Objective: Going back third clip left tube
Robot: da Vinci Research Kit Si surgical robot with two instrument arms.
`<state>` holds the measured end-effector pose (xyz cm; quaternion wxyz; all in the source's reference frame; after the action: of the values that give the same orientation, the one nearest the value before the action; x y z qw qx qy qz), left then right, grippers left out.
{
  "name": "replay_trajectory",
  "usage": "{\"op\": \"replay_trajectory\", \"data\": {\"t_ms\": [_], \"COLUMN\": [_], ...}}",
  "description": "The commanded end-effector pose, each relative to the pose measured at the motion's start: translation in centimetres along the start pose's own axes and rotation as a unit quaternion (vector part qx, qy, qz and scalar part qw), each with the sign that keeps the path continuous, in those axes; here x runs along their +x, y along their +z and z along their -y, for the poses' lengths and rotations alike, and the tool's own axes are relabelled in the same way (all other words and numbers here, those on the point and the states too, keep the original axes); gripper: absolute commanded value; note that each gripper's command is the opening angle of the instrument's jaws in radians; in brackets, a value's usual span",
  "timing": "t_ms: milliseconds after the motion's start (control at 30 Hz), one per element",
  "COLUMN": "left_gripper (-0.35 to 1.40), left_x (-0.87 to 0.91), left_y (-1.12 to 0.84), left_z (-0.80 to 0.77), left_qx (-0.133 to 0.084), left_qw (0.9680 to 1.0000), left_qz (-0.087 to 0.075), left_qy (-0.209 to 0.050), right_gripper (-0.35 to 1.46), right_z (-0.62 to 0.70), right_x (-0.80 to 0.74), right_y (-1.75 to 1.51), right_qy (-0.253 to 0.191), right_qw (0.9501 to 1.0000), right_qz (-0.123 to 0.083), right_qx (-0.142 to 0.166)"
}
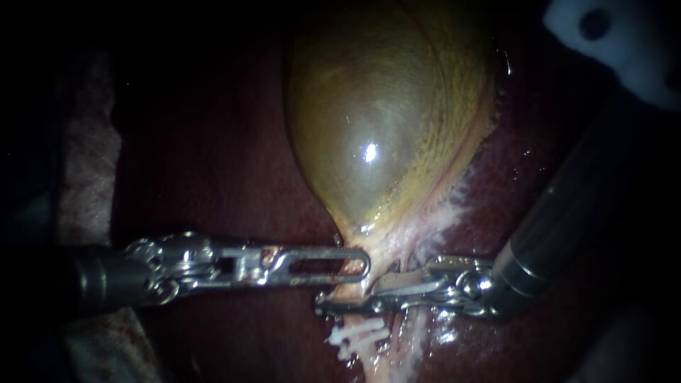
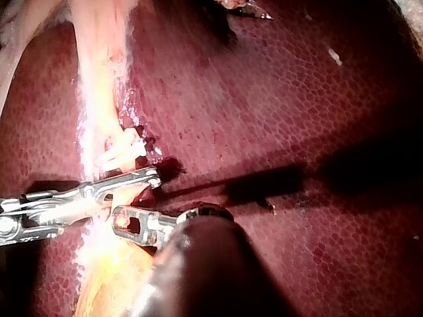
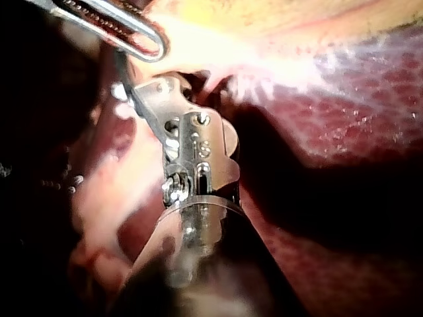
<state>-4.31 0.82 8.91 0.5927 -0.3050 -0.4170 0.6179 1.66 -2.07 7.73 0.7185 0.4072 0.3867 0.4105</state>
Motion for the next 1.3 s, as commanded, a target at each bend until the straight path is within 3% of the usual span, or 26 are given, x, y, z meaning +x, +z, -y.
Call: {"op": "replay_trajectory", "data": {"t_ms": [33, 267, 333, 600, 1300], "left_gripper": [-0.35, -0.35, -0.35, -0.35, -0.35], "left_x": [0.0, 0.0, 0.0, 0.0, 0.01], "left_y": [0.0, 0.0, 0.0, 0.0, 0.01], "left_z": [0.0, 0.0, 0.0, 0.0, 0.0], "left_qx": [0.0, 0.0, 0.0, 0.0, 0.001], "left_qw": [1.0, 1.0, 1.0, 1.0, 1.0], "left_qz": [0.0, 0.0, 0.0, 0.0, -0.001], "left_qy": [0.0, 0.0, 0.0, 0.0, 0.0], "right_gripper": [-0.07, 0.41, 0.46, 0.54, 0.53], "right_z": [0.0, 0.01, 0.01, 0.01, 0.02], "right_x": [0.0, -0.03, -0.04, -0.04, -0.03], "right_y": [0.0, -0.01, -0.01, -0.01, -0.12], "right_qy": [0.0, -0.001, -0.01, -0.034, -0.087], "right_qw": [1.0, 1.0, 0.9999, 0.9994, 0.9962], "right_qz": [0.001, 0.001, 0.001, 0.003, 0.005], "right_qx": [0.001, 0.002, 0.002, 0.001, 0.005]}}
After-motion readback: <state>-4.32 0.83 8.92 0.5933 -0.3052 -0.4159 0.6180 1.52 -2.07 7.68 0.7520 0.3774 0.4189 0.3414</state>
